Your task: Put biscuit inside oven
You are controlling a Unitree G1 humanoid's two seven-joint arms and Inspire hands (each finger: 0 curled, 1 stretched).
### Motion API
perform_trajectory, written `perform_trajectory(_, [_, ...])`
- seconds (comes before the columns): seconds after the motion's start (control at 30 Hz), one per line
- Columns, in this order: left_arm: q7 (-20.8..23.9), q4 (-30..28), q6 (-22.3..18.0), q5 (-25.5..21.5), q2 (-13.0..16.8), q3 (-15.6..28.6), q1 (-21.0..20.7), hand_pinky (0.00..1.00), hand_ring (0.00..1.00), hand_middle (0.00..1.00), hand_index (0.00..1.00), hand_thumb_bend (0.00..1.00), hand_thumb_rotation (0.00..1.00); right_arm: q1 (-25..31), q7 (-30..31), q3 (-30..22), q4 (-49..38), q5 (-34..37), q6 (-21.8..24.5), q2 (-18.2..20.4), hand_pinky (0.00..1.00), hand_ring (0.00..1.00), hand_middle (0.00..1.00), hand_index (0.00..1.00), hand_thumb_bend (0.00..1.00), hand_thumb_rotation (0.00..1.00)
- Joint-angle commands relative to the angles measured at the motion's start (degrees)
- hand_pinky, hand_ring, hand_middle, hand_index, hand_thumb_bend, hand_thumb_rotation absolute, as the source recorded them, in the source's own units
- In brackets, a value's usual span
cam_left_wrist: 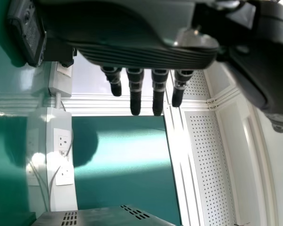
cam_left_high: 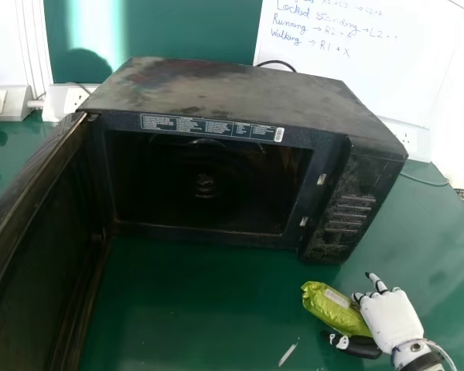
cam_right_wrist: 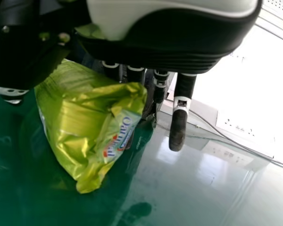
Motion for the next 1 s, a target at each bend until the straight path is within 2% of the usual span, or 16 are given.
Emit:
perform_trajectory(0.0, [0.01,-0.38,-0.42,-0.33,-0.40,-0.20,0.65,0.97,0.90,0.94,1.00,1.00,1.00,0.70,-0.80,0.67,0.20,-0.62,-0.21,-0.82,0.30,0.40,0.53,0.67,0.95,0.15])
perform_trajectory(0.23, [0.55,-1.42,-0.34,0.28,-0.73,-0.37,1.18,0.97,0.90,0.94,1.00,1.00,1.00,1.07,-2.99,1.54,-0.20,-5.54,0.72,-1.49,0.32,0.43,0.54,0.67,0.98,0.20])
perform_trajectory(0.4, [0.51,-1.76,-0.19,0.18,-0.67,-0.39,1.47,0.98,0.91,0.94,1.00,1.00,1.00,0.95,-6.13,2.18,0.55,-7.15,0.75,-1.42,0.29,0.40,0.52,0.65,0.99,0.18])
perform_trajectory(0.53, [0.05,-1.42,-0.62,-0.04,-0.65,-0.31,1.40,0.97,0.91,0.94,1.00,1.00,1.00,0.53,-9.50,3.02,1.86,-7.84,0.42,-1.57,0.26,0.36,0.47,0.62,0.96,0.11])
perform_trajectory(0.7, [0.23,-1.87,-0.51,-0.07,-0.90,-0.35,1.58,0.98,0.91,0.94,1.00,1.00,1.00,0.05,-9.74,3.46,2.67,-6.35,0.53,-1.60,0.25,0.34,0.44,0.56,0.93,0.05])
perform_trajectory(0.73, [0.27,-1.88,-0.49,-0.03,-0.91,-0.34,1.58,0.97,0.91,0.94,1.00,1.00,1.00,-0.06,-9.53,3.48,2.84,-5.69,0.32,-1.65,0.25,0.34,0.43,0.52,0.69,0.10])
perform_trajectory(0.77, [0.27,-1.80,-0.54,0.04,-0.88,-0.31,1.58,0.97,0.91,0.94,1.00,1.00,1.00,-0.15,-9.28,3.50,3.00,-5.05,0.12,-1.72,0.25,0.34,0.43,0.50,0.61,0.11])
perform_trajectory(0.87, [0.32,-1.65,-0.62,0.16,-0.87,-0.22,1.58,0.97,0.91,0.94,1.00,1.00,1.00,-0.33,-9.12,3.56,3.29,-3.70,0.08,-1.64,0.25,0.33,0.42,0.49,0.53,0.13])
perform_trajectory(0.9, [0.33,-1.66,-0.59,0.09,-0.89,-0.23,1.57,0.97,0.91,0.94,1.00,1.00,1.00,-0.42,-9.20,3.54,3.51,-3.09,-0.01,-1.51,0.24,0.32,0.41,0.50,0.53,0.07])
perform_trajectory(0.97, [0.18,-1.67,-0.54,-0.11,-0.83,-0.25,1.53,0.97,0.91,0.94,1.00,1.00,1.00,-0.67,-9.29,3.43,4.10,-1.45,-0.41,-1.26,0.24,0.32,0.40,0.50,0.53,0.01])
